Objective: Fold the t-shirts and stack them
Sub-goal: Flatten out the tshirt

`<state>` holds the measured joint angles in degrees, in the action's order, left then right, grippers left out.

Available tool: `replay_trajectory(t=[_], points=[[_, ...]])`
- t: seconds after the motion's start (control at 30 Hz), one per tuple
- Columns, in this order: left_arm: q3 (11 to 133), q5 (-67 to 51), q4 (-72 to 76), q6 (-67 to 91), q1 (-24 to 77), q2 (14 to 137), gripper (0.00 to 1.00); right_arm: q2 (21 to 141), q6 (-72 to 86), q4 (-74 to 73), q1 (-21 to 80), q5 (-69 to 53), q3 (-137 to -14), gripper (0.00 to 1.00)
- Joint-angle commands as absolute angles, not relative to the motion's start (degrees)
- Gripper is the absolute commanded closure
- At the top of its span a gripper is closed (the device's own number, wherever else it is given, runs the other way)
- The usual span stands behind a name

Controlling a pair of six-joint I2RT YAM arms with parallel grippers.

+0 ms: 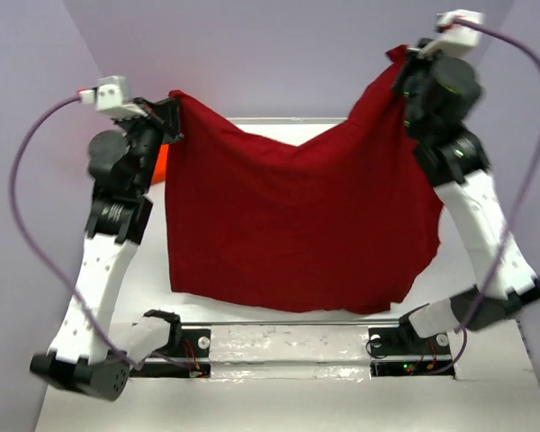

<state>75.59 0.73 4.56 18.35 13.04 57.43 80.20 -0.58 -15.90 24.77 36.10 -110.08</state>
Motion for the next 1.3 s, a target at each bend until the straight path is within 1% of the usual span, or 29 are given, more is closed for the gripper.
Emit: replay_trajectory(t=[0.0,0.13,0.3,0.4,0.43,0.47,0.53,0.6,0.77,0.83,0.93,1.07,1.13,1.23,1.27], points=[[71.46,3.25,13.08,18.55,9.77,65.03,1.00,90.31,4.39,-12.83,20.05,32.28,-110.47,1.00],[73.91,5.18,12.75,14.07,8.70,69.78,1.00,97.73,3.78,-14.94,18.11,30.40,-116.70,1.00],[75.14,5.63,12.48,12.83,8.35,67.24,1.00,95.72,3.60,-15.12,18.11,27.34,-118.56,1.00],[77.07,5.01,9.85,13.10,8.35,64.43,1.00,90.89,3.08,-15.03,18.11,26.28,-117.08,1.00],[77.34,4.49,8.63,13.10,8.35,62.34,1.00,87.22,3.16,-14.42,18.11,26.11,-114.37,1.00],[77.17,3.79,8.35,13.01,8.35,61.01,1.00,87.19,3.08,-13.98,18.11,26.10,-112.78,1.00],[76.12,2.99,6.60,13.44,8.35,56.19,1.00,80.18,3.43,-12.75,18.11,25.32,-107.00,1.00],[75.15,1.07,5.63,14.24,8.26,52.75,1.00,73.43,4.30,-13.18,18.11,24.44,-104.08,1.00],[71.46,-3.25,1.94,16.08,8.44,41.34,1.00,58.91,7.46,-17.39,18.11,21.63,-95.12,1.00],[70.76,-4.56,0.45,17.48,8.44,37.73,1.00,52.69,8.78,-20.28,18.11,20.13,-93.96,1.00],[70.49,-5.62,0.09,19.06,8.79,34.73,1.00,48.27,11.60,-25.20,18.11,17.93,-95.62,1.00],[71.71,-7.55,0.09,21.79,8.79,34.27,1.00,48.59,11.69,-28.64,18.11,17.49,-100.53,1.00],[74.60,-7.91,-1.30,22.15,8.79,35.59,1.00,50.09,11.25,-29.70,18.11,17.75,-105.52,1.00],[78.39,-7.47,-1.50,21.97,8.79,40.15,1.00,55.88,9.32,-29.97,18.11,18.98,-111.33,1.00],[81.01,-7.47,-1.49,21.97,8.79,43.12,1.00,59.90,7.75,-30.23,18.11,19.77,-115.88,1.00]])
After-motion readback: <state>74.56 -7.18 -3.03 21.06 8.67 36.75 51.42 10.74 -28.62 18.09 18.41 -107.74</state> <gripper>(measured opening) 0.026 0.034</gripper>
